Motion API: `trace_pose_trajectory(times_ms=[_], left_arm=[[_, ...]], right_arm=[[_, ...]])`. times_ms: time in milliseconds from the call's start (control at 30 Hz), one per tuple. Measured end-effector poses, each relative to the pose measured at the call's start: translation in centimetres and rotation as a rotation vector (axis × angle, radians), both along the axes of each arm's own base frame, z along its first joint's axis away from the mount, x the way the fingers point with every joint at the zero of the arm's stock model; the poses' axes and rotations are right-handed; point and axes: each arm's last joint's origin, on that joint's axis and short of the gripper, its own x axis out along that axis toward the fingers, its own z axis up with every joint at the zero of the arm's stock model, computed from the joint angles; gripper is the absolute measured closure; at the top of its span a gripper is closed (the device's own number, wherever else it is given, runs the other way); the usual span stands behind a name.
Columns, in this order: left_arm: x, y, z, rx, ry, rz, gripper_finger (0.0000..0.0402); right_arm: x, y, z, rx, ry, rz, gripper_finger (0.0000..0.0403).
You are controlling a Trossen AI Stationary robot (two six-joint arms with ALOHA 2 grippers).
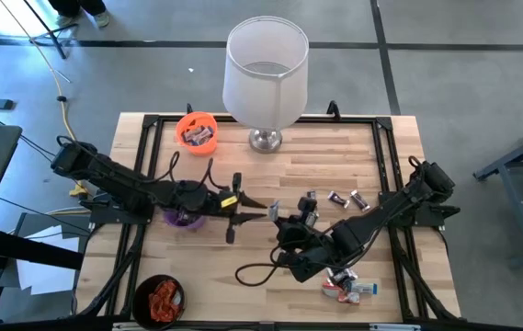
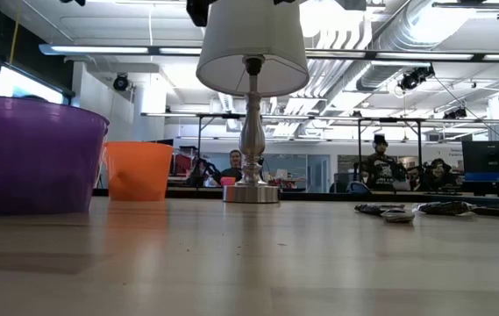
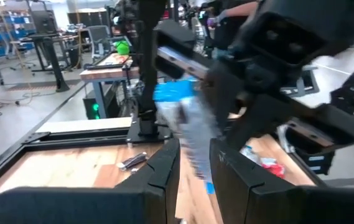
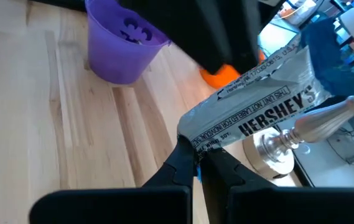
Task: Sort candy
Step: Put the white chocolate into the orange bucket
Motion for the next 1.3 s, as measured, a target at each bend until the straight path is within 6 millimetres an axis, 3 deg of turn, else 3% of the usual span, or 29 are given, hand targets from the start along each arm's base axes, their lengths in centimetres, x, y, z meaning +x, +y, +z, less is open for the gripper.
trace_pose_trajectory(times_ms=[233, 433, 1000, 1300], left_arm=[[0.2, 0.9, -0.2, 0.000, 0.015, 0.029, 0.0328], [0.4, 0.7, -0.5, -0.026, 0.022, -0.040, 0.0328], [1.9, 0.4, -1.9, -0.036, -0.037, -0.035, 0.0328], [1.9, 0.5, -1.9, 0.055, -0.036, 0.025, 0.0328]], right_arm=[[0.0, 0.0, 0.0, -0.016, 0.009, 0.012, 0.0400], [0.2, -0.4, 0.0, -0.035, 0.022, 0.013, 0.0401], [0.2, -1.1, -0.3, -0.026, 0.077, 0.011, 0.0401], [-0.2, -1.6, -0.5, -0.067, 0.094, -0.041, 0.0401]])
